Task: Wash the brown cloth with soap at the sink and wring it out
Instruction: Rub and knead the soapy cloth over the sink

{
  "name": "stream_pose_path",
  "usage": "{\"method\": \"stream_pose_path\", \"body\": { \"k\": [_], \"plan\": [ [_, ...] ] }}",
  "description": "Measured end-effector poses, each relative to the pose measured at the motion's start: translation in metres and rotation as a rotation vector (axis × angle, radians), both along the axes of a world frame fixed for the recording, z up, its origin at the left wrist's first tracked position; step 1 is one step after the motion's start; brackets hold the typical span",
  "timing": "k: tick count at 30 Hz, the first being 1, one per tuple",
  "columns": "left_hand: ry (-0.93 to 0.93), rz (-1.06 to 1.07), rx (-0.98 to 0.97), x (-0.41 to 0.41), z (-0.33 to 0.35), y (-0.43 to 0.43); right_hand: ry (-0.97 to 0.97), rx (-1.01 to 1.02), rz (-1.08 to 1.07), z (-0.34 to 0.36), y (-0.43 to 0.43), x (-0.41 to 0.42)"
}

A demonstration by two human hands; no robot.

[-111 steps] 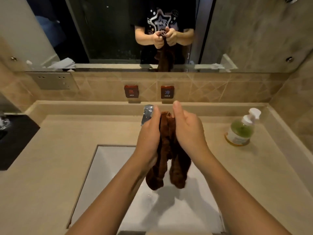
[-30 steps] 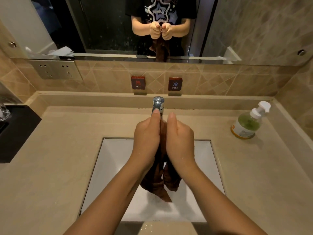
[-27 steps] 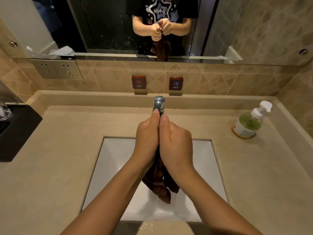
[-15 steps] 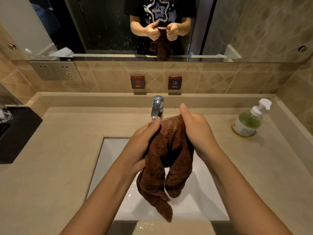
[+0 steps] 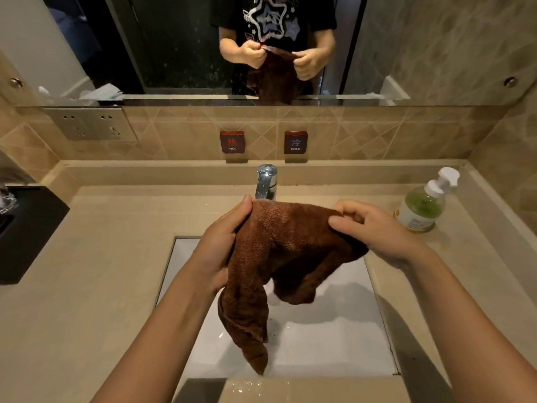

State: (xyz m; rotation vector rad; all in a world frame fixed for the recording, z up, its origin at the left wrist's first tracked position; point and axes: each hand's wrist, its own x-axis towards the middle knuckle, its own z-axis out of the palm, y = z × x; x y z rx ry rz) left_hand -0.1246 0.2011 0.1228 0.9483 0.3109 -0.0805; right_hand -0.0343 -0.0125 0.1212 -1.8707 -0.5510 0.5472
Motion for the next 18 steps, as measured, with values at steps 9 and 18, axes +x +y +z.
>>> {"method": "stream_pose_path", "body": {
  "k": [9, 18],
  "plan": [
    [0.022, 0.179, 0.370, 0.004, 0.005, -0.051, -0.531, 0.074, -0.515, 0.007, 0.108, -0.045],
    [0.064, 0.280, 0.414, 0.010, 0.009, -0.046, -0.492, 0.029, -0.470, 0.002, 0.113, -0.057]
  ]
}}
